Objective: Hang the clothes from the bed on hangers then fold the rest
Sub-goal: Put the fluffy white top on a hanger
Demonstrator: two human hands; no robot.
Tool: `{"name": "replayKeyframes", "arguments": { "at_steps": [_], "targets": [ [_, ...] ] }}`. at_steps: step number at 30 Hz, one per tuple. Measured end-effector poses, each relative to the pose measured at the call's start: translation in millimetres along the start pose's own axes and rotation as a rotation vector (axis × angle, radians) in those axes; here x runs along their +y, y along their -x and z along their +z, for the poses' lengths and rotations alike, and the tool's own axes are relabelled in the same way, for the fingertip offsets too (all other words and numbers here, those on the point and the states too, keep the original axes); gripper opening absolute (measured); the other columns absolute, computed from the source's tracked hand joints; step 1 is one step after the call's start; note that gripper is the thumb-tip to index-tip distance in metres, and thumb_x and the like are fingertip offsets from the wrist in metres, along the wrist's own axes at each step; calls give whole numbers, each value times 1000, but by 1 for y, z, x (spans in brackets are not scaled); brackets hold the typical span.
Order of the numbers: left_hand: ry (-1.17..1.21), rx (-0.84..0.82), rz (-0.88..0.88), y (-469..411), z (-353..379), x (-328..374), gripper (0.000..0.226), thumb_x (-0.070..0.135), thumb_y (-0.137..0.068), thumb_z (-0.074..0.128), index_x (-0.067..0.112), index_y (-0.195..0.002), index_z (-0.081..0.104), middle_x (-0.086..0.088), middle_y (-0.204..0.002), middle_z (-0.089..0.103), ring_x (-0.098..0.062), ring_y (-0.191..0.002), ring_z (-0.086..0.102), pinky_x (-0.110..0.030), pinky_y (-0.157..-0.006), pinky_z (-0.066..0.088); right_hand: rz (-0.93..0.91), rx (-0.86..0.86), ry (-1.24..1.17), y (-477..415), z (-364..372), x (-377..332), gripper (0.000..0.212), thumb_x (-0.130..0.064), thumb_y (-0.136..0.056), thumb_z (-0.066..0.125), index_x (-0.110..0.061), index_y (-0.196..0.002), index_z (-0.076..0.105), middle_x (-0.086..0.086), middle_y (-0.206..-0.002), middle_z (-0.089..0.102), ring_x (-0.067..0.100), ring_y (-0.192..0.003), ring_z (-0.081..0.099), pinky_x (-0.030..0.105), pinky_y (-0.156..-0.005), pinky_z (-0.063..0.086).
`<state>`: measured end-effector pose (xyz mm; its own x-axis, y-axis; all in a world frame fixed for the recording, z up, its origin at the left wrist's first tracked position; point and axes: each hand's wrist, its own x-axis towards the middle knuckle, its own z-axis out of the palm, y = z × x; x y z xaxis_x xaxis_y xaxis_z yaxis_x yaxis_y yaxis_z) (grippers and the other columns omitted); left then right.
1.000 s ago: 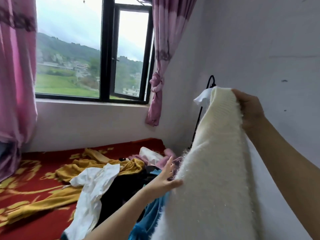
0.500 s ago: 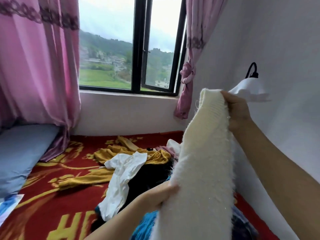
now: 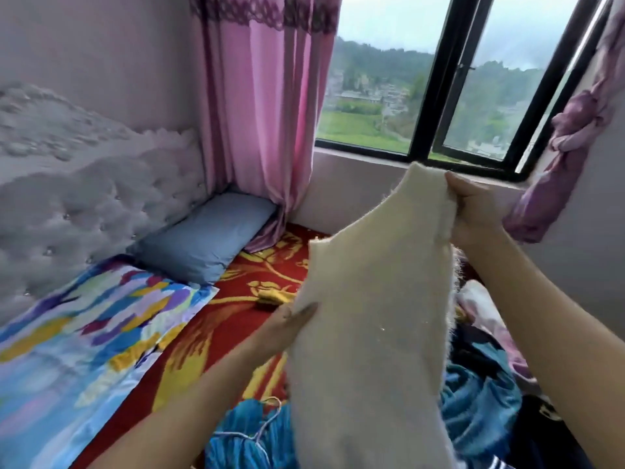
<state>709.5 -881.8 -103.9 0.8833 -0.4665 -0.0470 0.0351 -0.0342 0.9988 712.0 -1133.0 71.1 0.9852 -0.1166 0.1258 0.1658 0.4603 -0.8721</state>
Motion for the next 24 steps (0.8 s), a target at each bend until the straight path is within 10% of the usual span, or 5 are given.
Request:
{"name": "replayKeyframes", "arguments": {
  "at_steps": [7, 12, 18, 24],
  "targets": [
    [-743, 683, 133, -11, -155, 82, 52, 31, -96, 51, 6, -140, 40, -16, -141, 45, -33, -129, 42, -33, -100, 30, -99, -13, 108, -63, 65, 48, 30, -10, -96, 44, -13, -68, 55, 3, -66, 52, 15, -59, 49, 31, -61, 45],
    [-1293, 882, 358, 15, -226, 56, 56, 25, -87, 65, 3, -135, 48, -22, -135, 50, -43, -118, 51, -53, -92, 38, -53, 22, 243, -88, 107, 122, 23, -15, -95, 50, -13, -72, 52, -5, -57, 51, 9, -53, 46, 26, -53, 41],
    [-1293, 594, -193, 37, -305, -102, 65, 43, -93, 49, 31, -149, 20, 2, -151, 34, -20, -134, 35, -40, -103, 28, 196, 87, 686, -88, 114, 295, 21, -18, -96, 50, -10, -77, 51, 2, -70, 44, 12, -63, 39, 26, -55, 31],
    [-1044, 277, -555, 66, -352, -221, 43, 41, -92, 40, 45, -135, 37, -5, -128, 57, -27, -119, 51, -38, -92, 36, 496, 278, 843, -53, 126, 436, 16, -17, -96, 47, -7, -87, 55, 7, -83, 49, 18, -75, 43, 29, -59, 34]
  ]
}}
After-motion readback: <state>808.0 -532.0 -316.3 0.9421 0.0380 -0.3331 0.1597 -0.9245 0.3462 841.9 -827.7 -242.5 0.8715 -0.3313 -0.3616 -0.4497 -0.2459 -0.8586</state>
